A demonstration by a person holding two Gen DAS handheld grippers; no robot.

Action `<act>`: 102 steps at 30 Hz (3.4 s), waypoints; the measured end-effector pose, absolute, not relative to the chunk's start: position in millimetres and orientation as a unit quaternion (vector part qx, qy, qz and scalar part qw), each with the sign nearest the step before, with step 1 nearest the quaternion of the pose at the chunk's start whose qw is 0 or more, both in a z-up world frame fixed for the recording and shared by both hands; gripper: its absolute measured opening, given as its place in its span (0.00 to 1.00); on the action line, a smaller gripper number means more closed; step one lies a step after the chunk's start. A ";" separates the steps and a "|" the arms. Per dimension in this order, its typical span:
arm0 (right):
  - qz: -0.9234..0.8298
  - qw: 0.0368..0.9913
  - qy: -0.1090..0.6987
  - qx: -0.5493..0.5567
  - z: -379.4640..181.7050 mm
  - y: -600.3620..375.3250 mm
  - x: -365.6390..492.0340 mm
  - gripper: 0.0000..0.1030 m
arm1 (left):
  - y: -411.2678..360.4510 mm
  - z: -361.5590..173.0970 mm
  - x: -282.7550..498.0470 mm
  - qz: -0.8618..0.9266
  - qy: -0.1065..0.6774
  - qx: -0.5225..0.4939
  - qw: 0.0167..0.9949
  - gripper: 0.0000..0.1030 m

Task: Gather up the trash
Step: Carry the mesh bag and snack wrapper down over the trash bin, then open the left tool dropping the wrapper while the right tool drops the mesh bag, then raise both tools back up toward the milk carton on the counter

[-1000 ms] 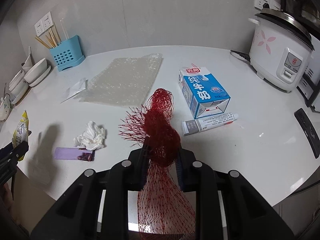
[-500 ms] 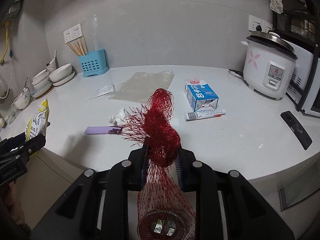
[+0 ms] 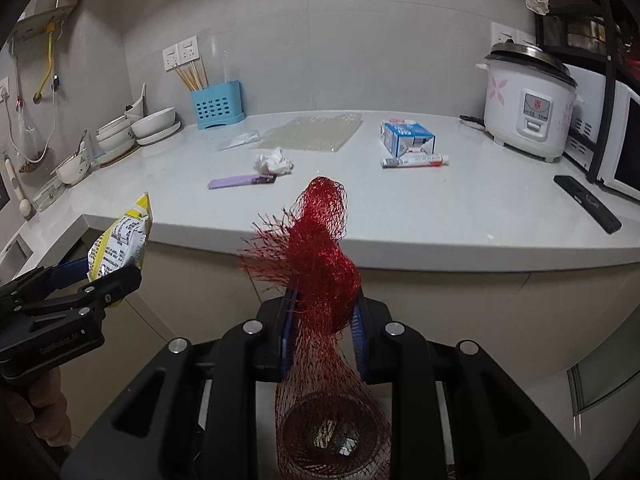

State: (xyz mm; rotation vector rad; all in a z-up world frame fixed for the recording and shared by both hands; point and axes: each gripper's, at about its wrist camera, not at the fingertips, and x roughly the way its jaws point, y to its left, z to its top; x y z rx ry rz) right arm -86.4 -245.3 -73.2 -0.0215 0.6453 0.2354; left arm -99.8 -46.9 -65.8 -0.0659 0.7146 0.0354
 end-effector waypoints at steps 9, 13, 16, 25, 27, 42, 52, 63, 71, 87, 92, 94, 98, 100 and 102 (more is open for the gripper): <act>0.128 0.924 0.361 -0.002 -156.6 -247.6 -122.5 0.22 | -45.2 -149.9 -116.3 0.000 0.384 -0.050 0.922 0.72; 0.128 0.906 0.402 0.008 -213.8 -248.9 -116.8 0.22 | -48.5 -193.2 -111.5 -0.006 0.401 -0.058 0.914 0.72; 0.117 0.900 0.419 -0.001 -256.1 -247.2 -110.6 0.22 | -52.5 -227.4 -104.0 -0.010 0.417 -0.064 0.906 0.72; 0.087 0.868 0.489 -0.002 -372.3 -250.7 -79.0 0.22 | -67.3 -336.4 -72.0 -0.020 0.456 -0.069 0.887 0.72; 0.079 0.856 0.511 0.001 -399.2 -253.5 -70.7 0.22 | -71.0 -365.6 -60.6 -0.019 0.475 -0.067 0.877 0.72; 0.045 0.785 0.618 -0.018 -532.3 -263.0 -35.1 0.22 | -114.1 -530.7 -23.2 -0.065 0.584 -0.038 0.808 0.75; 0.029 0.768 0.639 -0.005 -556.1 -277.3 -29.5 0.24 | -118.6 -553.5 -23.6 -0.074 0.603 -0.037 0.794 0.83; 0.065 0.763 0.642 0.006 -564.4 -276.6 -33.5 0.26 | -98.8 -534.2 -28.1 -0.045 0.592 -0.050 0.803 0.94; 0.092 0.760 0.644 0.006 -570.4 -261.5 -31.7 0.36 | -85.3 -527.9 -30.8 -0.036 0.594 -0.060 0.802 0.94; 0.078 0.766 0.638 0.017 -556.4 -265.2 -31.0 0.65 | -77.3 -508.9 -31.5 -0.030 0.580 -0.080 0.810 0.94; 0.048 0.781 0.622 0.024 -524.1 -280.5 -36.4 0.70 | -71.0 -475.3 -36.9 -0.034 0.556 -0.081 0.826 0.94; 0.053 0.790 0.610 0.021 -507.3 -280.8 -40.3 0.74 | -69.4 -457.4 -40.9 -0.034 0.546 -0.078 0.833 0.94; 0.065 0.811 0.581 0.007 -466.6 -275.1 -49.8 0.81 | -67.1 -417.8 -48.3 -0.033 0.526 -0.070 0.847 0.94; 0.063 0.824 0.564 0.003 -443.8 -273.4 -53.4 0.84 | -65.9 -395.3 -51.9 -0.036 0.514 -0.066 0.854 0.94; 0.063 0.836 0.545 0.004 -419.1 -272.8 -55.2 0.86 | -65.6 -371.9 -55.7 -0.037 0.503 -0.062 0.861 0.94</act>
